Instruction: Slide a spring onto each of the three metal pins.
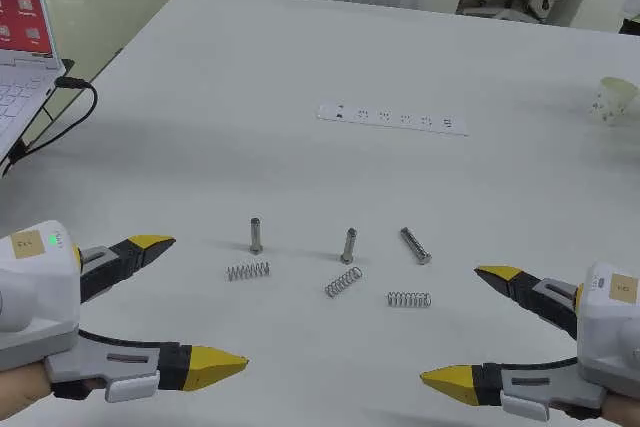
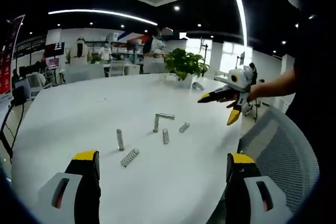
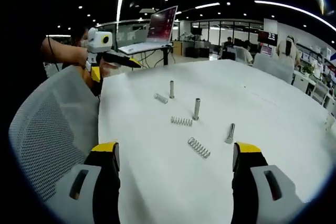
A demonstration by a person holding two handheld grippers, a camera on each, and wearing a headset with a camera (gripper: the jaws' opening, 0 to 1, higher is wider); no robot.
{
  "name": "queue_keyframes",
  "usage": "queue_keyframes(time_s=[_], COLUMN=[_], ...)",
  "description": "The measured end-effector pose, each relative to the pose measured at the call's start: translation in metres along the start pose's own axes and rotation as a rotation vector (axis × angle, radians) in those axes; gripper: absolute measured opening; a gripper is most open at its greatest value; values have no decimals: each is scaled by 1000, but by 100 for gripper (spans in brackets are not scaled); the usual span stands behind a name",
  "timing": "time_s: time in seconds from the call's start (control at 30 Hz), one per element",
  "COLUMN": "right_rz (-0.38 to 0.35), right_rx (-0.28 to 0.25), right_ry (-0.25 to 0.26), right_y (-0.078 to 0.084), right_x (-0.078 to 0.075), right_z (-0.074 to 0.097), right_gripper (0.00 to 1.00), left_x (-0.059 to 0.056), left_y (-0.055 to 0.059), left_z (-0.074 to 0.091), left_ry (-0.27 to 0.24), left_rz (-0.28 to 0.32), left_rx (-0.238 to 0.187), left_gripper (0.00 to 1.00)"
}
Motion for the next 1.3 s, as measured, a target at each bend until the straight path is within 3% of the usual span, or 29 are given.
queue_keyframes(time_s=[0.6, 0.9, 1.3], right_rz=[0, -19, -43], right_rx=[-2, -20, -62], right_ry=[5, 17, -11], right_y=[3, 1, -3], right_x=[6, 3, 5], right_z=[1, 3, 0], right_gripper=[89, 89, 90], left_x=[-1, -1, -2], left_y=[1, 1, -2], left_z=[-1, -1, -5], left_ry=[8, 9, 40], left_rz=[-11, -10, -11], left_rx=[16, 9, -4], left_gripper=[98, 98, 98])
Point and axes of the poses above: the centre of the closed fingertips' face, and the gripper's own axes: z roughly backward along the fingers, x roughly to its left, y roughly out of its underside, the point moved 8 cm from there along z, roughly backward along the fingers, and after that the axes turned 5 degrees about x, right-handed, at the moved point
